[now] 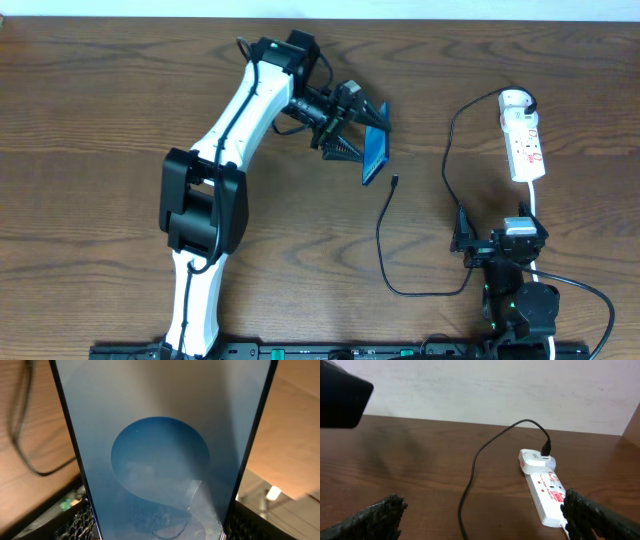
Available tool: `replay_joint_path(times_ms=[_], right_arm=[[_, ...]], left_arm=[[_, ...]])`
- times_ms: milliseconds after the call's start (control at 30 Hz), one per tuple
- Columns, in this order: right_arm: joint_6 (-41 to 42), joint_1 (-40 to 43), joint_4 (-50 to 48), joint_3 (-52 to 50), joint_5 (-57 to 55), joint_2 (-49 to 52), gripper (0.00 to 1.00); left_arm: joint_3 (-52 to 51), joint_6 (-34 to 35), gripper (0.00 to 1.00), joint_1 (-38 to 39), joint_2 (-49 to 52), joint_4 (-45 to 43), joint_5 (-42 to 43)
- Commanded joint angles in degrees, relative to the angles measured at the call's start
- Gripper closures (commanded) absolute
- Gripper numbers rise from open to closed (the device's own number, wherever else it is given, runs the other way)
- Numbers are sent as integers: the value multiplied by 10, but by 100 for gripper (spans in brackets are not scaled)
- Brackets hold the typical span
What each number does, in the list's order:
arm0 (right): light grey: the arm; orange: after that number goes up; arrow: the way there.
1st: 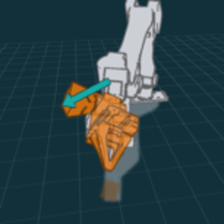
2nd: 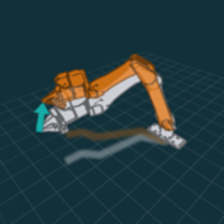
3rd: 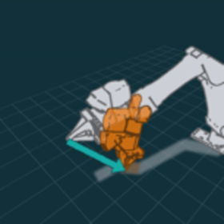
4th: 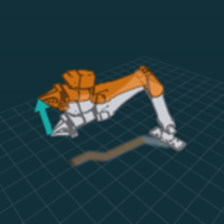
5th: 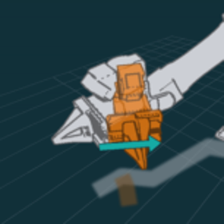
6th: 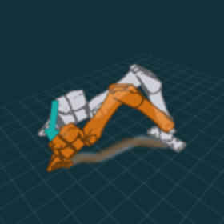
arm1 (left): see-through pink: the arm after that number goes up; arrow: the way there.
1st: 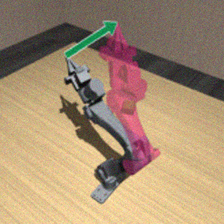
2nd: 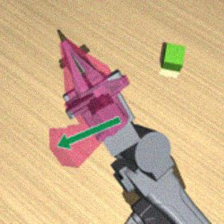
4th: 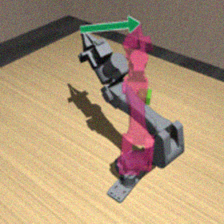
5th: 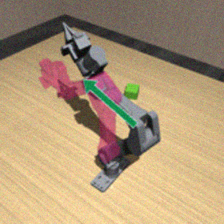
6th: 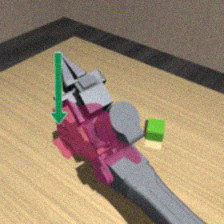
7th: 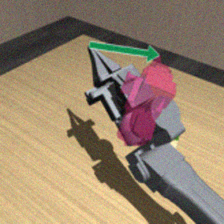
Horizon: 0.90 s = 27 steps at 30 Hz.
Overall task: Plug charger to phone and switch on socket
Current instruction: 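Lift the phone with the left gripper and tilt it upright, then move the right gripper toward the phone held by the left gripper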
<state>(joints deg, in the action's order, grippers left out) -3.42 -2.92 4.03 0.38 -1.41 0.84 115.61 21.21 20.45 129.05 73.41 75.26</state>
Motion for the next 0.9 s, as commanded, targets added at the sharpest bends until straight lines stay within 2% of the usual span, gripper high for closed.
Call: replay_joint_path(times_ms=[0, 100, 500, 867], right_arm=[[-5, 3, 2, -1, 0, -2, 1], [-5, 3, 2, -1, 1, -2, 1], [-5, 3, 2, -1, 0, -2, 1], [-5, 3, 2, -1, 0, -2, 1]], left_arm=[[-1, 5, 26, -23, -17, 3, 110], [-1, 18, 26, -38, -17, 3, 148], [-1, 151, 26, -98, -17, 3, 148], [-1, 156, 26, -115, -17, 3, 148]])
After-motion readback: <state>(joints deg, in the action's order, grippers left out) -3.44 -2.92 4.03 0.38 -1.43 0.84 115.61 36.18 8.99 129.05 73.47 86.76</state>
